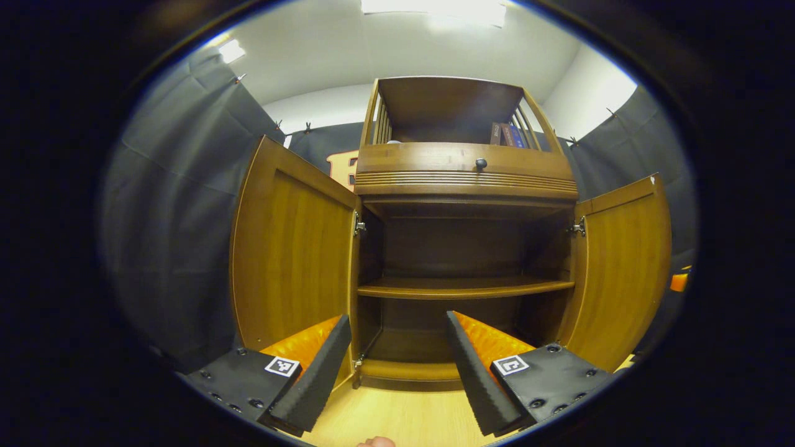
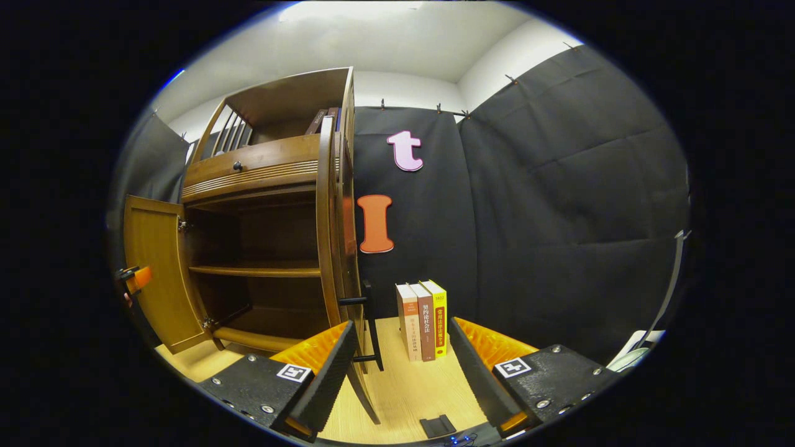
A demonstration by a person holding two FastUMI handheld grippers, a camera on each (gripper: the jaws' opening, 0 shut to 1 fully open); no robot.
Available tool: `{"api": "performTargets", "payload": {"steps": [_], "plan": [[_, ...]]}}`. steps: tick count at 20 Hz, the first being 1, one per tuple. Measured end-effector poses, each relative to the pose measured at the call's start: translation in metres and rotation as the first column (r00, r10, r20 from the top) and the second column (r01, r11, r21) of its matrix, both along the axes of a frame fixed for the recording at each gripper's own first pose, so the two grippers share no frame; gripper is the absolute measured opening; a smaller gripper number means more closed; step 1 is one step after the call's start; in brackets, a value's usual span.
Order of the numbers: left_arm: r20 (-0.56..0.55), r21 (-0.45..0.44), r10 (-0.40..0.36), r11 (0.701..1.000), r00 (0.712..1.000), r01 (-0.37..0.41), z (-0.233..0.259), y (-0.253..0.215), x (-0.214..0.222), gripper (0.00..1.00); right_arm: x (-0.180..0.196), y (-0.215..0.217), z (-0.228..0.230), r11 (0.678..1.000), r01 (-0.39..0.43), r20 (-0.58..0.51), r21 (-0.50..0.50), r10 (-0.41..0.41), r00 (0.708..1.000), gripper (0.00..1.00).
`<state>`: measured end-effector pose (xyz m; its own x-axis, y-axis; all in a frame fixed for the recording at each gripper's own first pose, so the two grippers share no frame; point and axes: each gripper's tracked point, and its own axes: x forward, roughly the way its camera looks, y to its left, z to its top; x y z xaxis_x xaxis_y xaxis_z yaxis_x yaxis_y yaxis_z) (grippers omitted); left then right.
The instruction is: Open the right door of the double-door shoe cabinet with the right hand, and open the left door with the left hand.
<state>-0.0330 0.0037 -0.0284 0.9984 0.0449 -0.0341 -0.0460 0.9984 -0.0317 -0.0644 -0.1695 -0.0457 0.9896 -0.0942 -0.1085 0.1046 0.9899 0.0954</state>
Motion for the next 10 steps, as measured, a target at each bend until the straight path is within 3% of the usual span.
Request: {"api": "performTargets", "payload": {"steps": [7,8,10], "plan": [[-0.015,0.042,0.003,0.999,1.000,-0.003,-0.004,-0.007,-0.004,0.96,0.002,0.000,-0.002,1.000,-0.024,-0.005,-0.007,0.023,1.000,0.92],[-0.011,0.048,0.000,0.999,1.000,0.000,0.000,-0.006,-0.003,0.96,0.000,0.000,-0.003,1.000,-0.026,-0.010,-0.017,0.026,1.000,0.99],[-0.013,0.027,-0.011,1.000,1.000,0.011,0.003,-0.008,-0.002,0.96,-0.002,0.001,-0.002,0.999,-0.028,-0.010,-0.045,0.028,1.000,0.99]]}}
